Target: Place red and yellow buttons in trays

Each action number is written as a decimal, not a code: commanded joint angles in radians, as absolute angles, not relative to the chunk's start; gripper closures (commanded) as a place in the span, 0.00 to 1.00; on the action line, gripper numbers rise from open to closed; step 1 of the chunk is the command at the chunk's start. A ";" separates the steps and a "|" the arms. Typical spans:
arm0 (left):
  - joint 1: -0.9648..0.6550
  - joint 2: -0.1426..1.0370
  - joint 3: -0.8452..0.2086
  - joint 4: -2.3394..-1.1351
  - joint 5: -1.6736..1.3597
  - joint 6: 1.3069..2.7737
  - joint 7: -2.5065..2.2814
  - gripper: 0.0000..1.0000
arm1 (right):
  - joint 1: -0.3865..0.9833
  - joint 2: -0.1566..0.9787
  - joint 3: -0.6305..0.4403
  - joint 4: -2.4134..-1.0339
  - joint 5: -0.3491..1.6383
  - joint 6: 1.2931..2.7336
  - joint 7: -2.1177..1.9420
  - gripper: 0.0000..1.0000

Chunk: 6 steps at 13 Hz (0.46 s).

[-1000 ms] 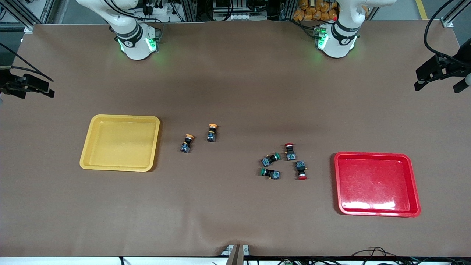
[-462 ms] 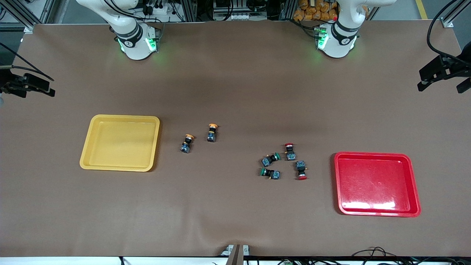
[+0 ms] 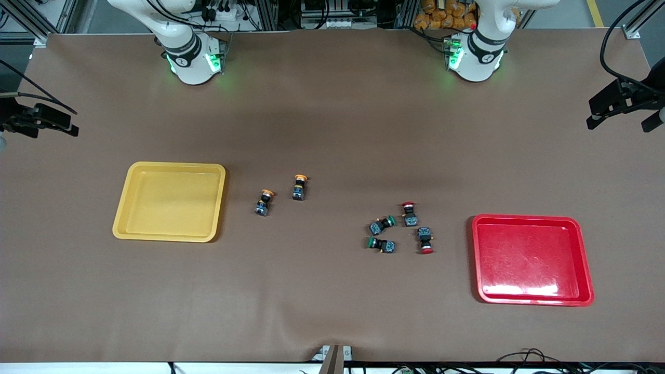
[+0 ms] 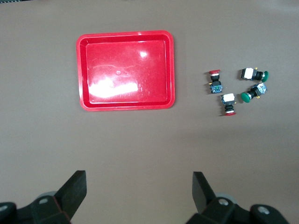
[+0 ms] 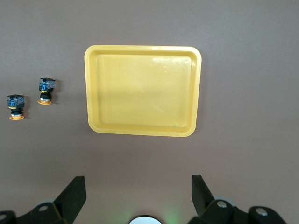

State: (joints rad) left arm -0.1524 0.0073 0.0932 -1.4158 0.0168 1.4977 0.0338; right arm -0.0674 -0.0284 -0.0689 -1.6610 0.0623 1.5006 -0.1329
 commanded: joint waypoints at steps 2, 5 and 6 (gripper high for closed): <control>-0.153 0.009 0.092 -1.405 0.012 1.483 0.035 0.00 | -0.040 -0.028 -0.061 -1.651 0.060 1.489 -0.091 0.00; -0.153 0.009 0.092 -1.405 0.012 1.483 0.037 0.00 | 0.020 -0.026 -0.063 -1.646 0.060 1.489 -0.005 0.00; -0.153 0.009 0.092 -1.405 0.012 1.482 0.035 0.00 | 0.047 -0.026 -0.063 -1.644 0.060 1.491 0.030 0.00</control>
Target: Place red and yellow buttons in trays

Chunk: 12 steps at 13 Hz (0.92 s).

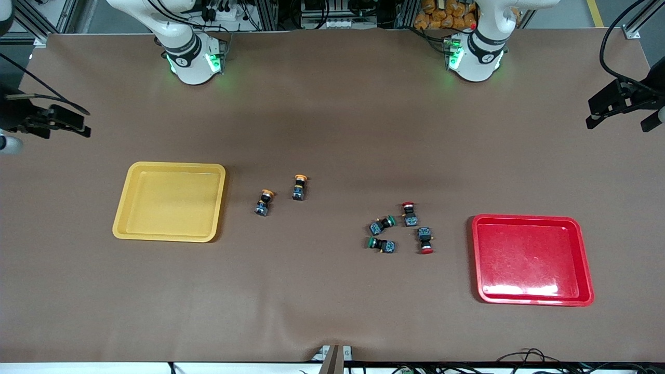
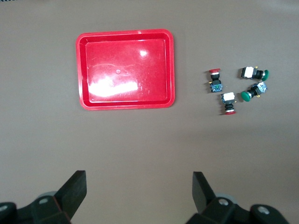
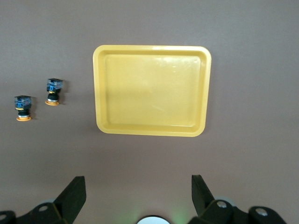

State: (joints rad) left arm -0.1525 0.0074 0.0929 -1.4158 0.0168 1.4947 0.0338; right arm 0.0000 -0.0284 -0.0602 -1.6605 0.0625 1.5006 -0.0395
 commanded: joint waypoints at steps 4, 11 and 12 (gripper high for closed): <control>-0.153 0.009 0.092 -1.405 0.012 1.479 0.035 0.00 | 0.179 -0.003 -0.061 -1.626 0.060 1.494 0.190 0.00; -0.172 0.038 0.084 -1.486 0.002 1.496 0.023 0.00 | 0.515 0.158 -0.061 -1.467 0.072 1.500 0.653 0.00; -0.175 0.050 0.068 -1.520 -0.012 1.526 -0.010 0.00 | 0.550 0.181 -0.061 -1.448 0.075 1.503 0.682 0.00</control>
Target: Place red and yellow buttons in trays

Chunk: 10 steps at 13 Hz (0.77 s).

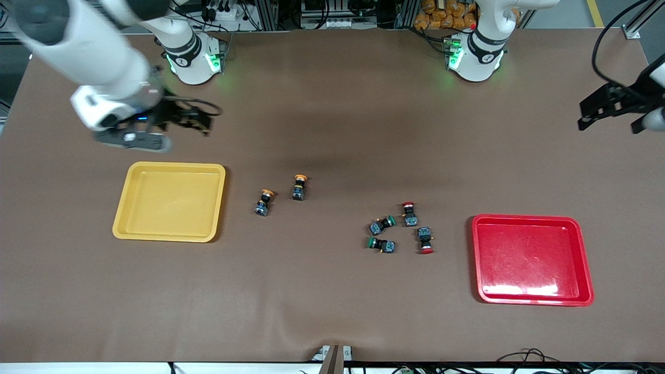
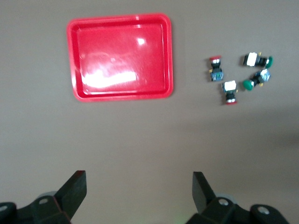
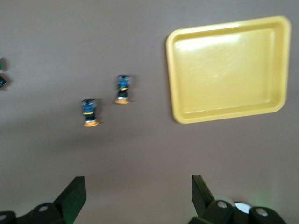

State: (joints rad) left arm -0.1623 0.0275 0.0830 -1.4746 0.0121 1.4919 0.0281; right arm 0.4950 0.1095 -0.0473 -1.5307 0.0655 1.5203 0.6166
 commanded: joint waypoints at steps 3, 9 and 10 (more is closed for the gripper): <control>-0.176 0.076 0.005 -1.649 -0.046 1.690 -0.109 0.00 | 0.586 0.218 -0.061 -1.466 0.120 1.584 0.686 0.00; -0.181 0.267 -0.120 -1.696 -0.046 1.946 -0.293 0.00 | 0.646 0.391 -0.060 -1.546 0.163 1.808 0.675 0.00; -0.193 0.290 -0.123 -1.730 -0.040 2.021 -0.295 0.00 | 0.653 0.425 -0.060 -1.560 0.161 1.859 0.672 0.00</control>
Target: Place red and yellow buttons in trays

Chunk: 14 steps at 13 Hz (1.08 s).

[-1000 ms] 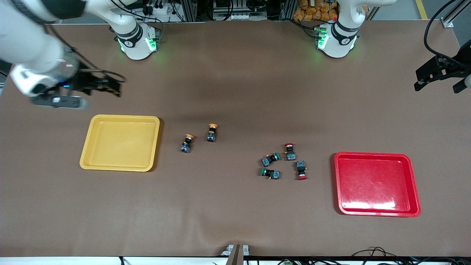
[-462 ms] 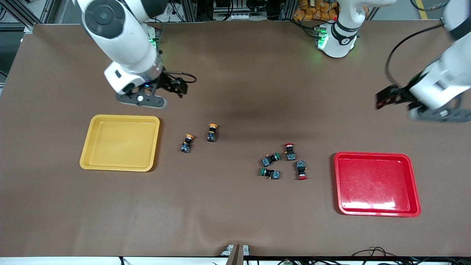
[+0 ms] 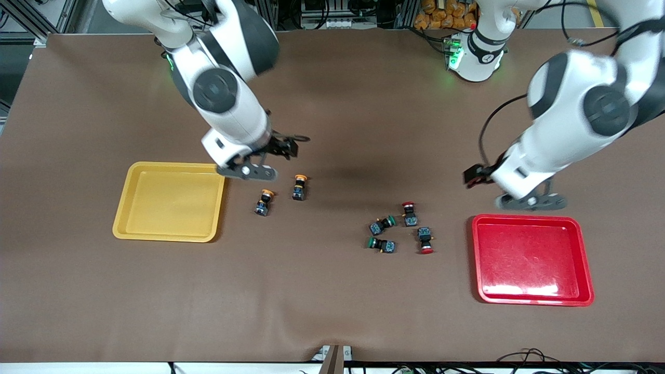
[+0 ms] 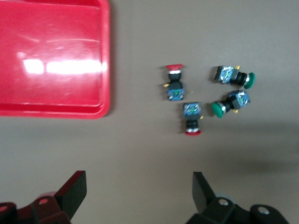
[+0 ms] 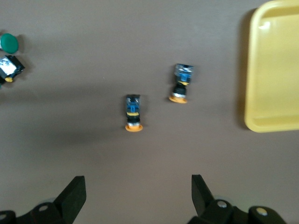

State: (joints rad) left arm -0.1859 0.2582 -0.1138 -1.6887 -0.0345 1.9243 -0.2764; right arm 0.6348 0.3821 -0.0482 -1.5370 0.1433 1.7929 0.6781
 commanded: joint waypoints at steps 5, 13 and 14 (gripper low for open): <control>-0.221 0.486 -0.123 -1.763 -0.034 2.340 -0.359 0.00 | 0.657 0.642 -0.060 -1.565 0.163 2.048 0.667 0.00; -0.222 0.689 -0.123 -1.720 -0.043 2.525 -0.440 0.00 | 0.653 0.770 -0.035 -1.566 0.218 2.177 0.646 0.40; -0.222 0.701 -0.123 -1.712 -0.041 2.525 -0.452 0.00 | 0.650 0.770 -0.034 -1.566 0.224 2.174 0.646 0.64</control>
